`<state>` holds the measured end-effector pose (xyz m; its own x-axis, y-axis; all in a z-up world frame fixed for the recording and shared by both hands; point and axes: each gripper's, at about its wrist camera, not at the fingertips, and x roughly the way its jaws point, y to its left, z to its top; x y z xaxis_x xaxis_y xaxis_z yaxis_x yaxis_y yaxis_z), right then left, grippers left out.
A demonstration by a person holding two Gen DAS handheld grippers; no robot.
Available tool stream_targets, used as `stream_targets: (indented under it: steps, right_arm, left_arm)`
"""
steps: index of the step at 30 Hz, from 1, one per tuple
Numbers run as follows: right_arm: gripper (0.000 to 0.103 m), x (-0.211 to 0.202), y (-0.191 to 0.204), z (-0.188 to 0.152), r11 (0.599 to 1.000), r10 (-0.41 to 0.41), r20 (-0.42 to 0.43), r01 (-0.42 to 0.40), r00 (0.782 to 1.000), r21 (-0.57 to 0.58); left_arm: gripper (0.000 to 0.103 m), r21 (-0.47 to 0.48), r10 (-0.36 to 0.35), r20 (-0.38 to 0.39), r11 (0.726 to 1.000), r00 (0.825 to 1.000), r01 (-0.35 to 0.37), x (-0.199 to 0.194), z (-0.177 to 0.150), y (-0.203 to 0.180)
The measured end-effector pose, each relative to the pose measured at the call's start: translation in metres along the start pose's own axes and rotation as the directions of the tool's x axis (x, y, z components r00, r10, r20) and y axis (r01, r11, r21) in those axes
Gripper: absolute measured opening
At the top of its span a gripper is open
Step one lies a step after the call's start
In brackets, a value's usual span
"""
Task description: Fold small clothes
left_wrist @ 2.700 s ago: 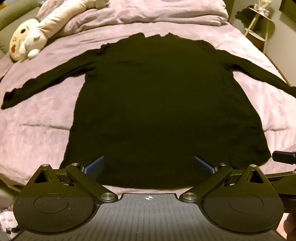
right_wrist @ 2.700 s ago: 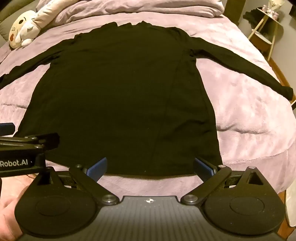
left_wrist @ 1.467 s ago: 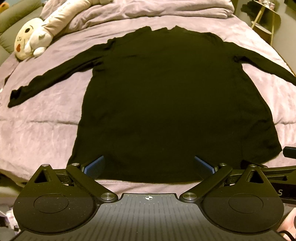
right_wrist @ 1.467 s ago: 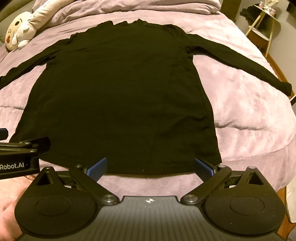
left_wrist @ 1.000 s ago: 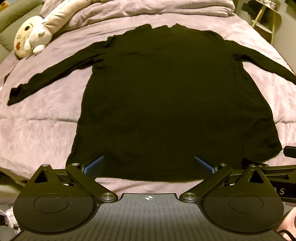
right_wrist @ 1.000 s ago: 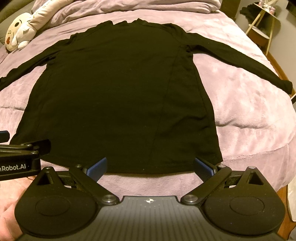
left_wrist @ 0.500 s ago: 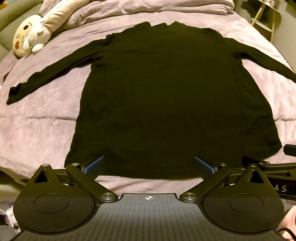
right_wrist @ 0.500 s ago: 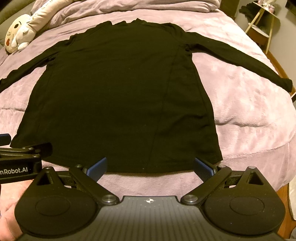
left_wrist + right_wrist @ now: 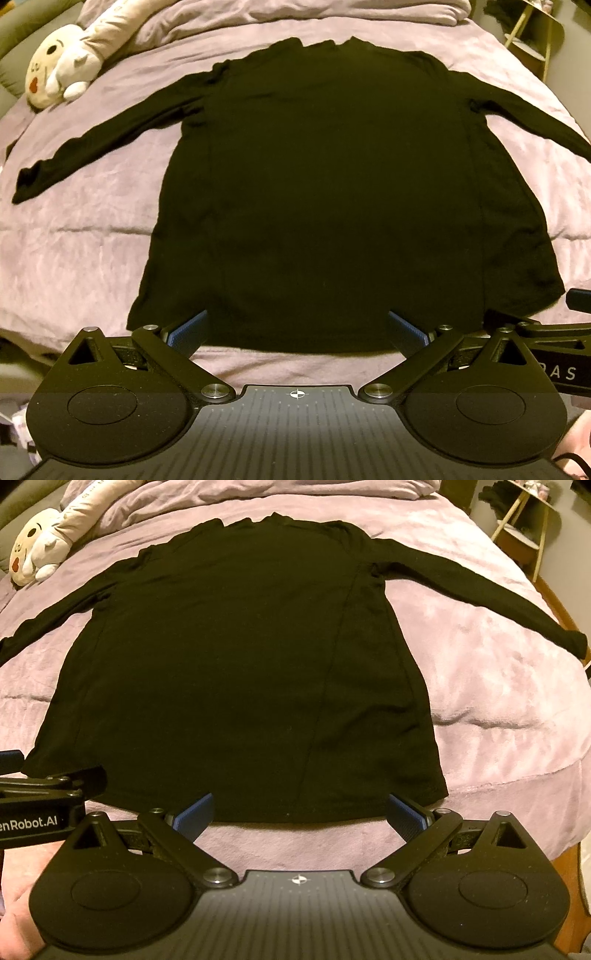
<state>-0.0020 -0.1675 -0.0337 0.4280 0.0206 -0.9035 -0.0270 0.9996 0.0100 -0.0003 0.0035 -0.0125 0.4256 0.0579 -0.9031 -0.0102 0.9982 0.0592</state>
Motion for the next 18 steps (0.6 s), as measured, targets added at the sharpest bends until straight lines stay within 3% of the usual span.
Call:
stream_targets:
  steps: [18]
  right_arm:
    - [0.099, 0.0022, -0.0009, 0.0007, 1.000, 0.016, -0.011, -0.016, 1.000, 0.024]
  left_arm:
    - [0.103, -0.003, 0.005, -0.019, 1.000, 1.000, -0.005, 0.0041, 0.0005, 0.0009]
